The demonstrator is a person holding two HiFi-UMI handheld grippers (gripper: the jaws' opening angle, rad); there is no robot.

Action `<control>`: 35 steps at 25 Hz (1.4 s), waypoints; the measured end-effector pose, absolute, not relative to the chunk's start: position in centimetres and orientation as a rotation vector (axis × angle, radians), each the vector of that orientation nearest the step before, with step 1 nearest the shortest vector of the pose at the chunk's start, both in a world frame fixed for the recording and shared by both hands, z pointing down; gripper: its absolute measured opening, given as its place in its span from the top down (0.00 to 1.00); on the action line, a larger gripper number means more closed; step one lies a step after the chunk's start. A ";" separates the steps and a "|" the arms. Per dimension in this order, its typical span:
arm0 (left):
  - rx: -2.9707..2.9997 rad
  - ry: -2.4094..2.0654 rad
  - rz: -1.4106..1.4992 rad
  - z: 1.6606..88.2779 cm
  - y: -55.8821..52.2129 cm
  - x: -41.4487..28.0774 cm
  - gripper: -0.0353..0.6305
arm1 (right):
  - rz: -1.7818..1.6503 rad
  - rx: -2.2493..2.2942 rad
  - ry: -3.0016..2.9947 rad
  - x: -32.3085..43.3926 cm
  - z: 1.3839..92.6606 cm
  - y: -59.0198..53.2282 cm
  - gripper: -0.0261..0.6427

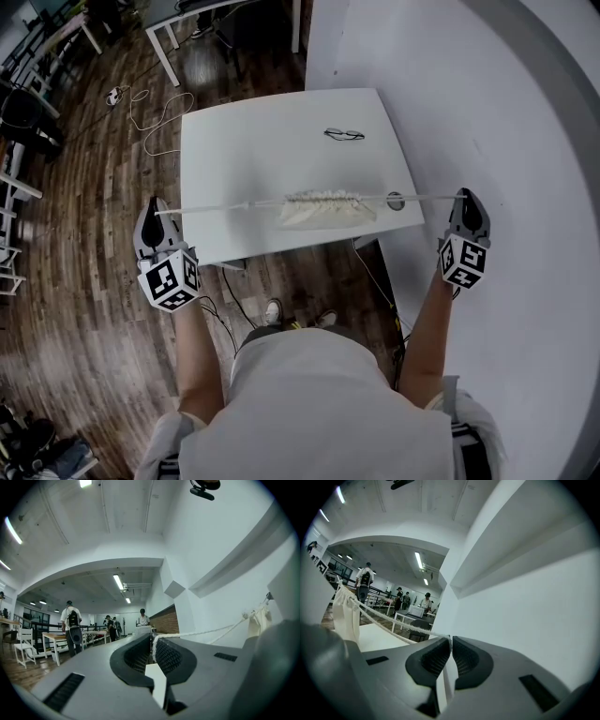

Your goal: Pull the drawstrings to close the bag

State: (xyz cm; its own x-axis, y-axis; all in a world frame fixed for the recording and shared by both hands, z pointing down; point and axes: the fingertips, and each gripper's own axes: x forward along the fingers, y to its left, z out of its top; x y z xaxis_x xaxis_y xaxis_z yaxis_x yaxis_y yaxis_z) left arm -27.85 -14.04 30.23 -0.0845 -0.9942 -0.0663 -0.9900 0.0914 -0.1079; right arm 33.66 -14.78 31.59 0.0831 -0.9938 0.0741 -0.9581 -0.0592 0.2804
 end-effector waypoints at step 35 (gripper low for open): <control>-2.072 2.243 -0.044 30.0 -13.2 -28.4 0.92 | -0.162 2.140 -1.997 34.7 31.3 -13.5 0.90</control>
